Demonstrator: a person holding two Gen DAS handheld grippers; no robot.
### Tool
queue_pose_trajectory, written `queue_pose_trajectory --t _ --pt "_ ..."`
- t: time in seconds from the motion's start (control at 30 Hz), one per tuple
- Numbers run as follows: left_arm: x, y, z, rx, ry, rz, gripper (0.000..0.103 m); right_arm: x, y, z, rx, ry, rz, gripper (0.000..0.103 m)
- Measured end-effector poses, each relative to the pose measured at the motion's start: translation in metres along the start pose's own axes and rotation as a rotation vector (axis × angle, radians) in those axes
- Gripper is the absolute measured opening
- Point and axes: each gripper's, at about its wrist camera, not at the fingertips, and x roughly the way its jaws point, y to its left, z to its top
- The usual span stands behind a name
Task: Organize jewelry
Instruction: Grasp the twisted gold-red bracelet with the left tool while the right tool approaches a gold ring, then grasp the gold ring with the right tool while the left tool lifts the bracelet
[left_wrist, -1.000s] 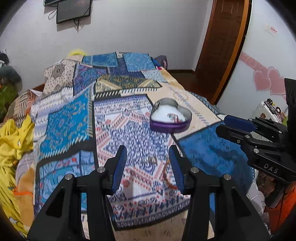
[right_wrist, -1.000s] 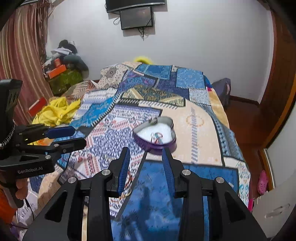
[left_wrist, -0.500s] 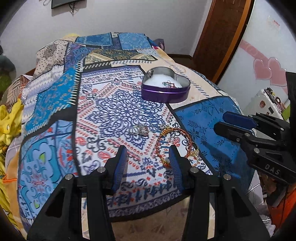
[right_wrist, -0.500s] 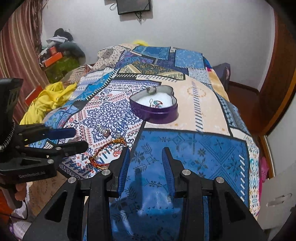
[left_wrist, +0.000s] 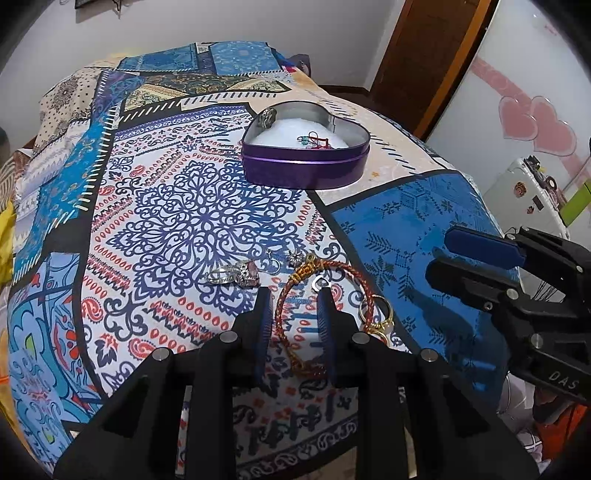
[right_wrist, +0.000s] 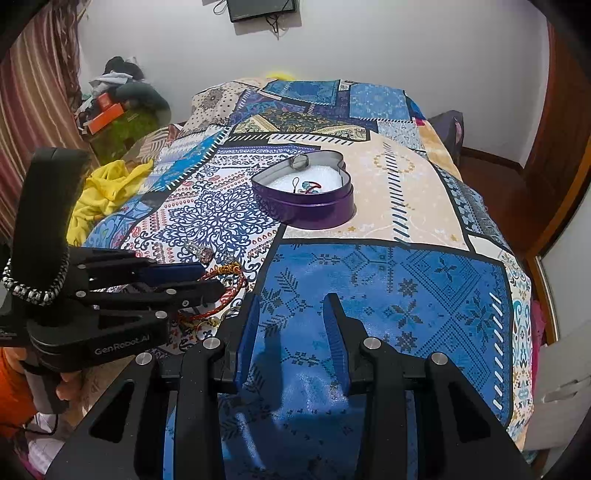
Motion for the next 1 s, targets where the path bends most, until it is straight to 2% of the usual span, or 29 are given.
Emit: queue_pose_trajectory --t 0.1,0.13,0.27,0.43,0.6,0.67,0.9,0.93,0.97,1.0 --pt "0.0 0.001 0.001 0.006 -0.004 0.031 0.003 -0.003 0.0 -0.001 0.001 0.0 0.008 0.033" --pt "0.0 0.002 0.001 0.009 -0.006 0.045 0.002 -0.004 0.0 -0.002 0.0 0.0 0.01 0.033" --pt "-0.006 0.003 -0.002 -0.001 -0.021 0.048 0.001 -0.003 0.004 -0.005 -0.021 0.014 0.023 0.033" --pt "-0.022 0.003 -0.009 -0.016 -0.051 0.025 0.001 0.011 0.016 -0.014 -0.077 0.074 0.036 0.033" --pt "-0.043 0.001 -0.014 0.009 -0.114 0.092 0.001 0.013 0.029 -0.014 -0.134 0.074 0.037 0.033" --pt "-0.05 0.002 -0.017 0.016 -0.133 0.118 0.001 0.017 0.033 -0.014 -0.152 0.065 0.011 0.033" --pt "-0.055 0.014 -0.021 -0.026 -0.139 0.108 0.001 0.028 0.036 -0.012 -0.167 0.045 -0.015 0.032" --pt "-0.055 0.015 -0.021 -0.027 -0.14 0.107 0.001 0.028 0.036 -0.012 -0.167 0.043 -0.015 0.029" --pt "-0.055 0.014 -0.021 -0.027 -0.141 0.108 0.001 0.028 0.036 -0.012 -0.164 0.042 -0.011 0.02" --pt "-0.055 0.014 -0.021 -0.026 -0.144 0.107 0.001 0.027 0.035 -0.012 -0.16 0.044 -0.007 0.017"
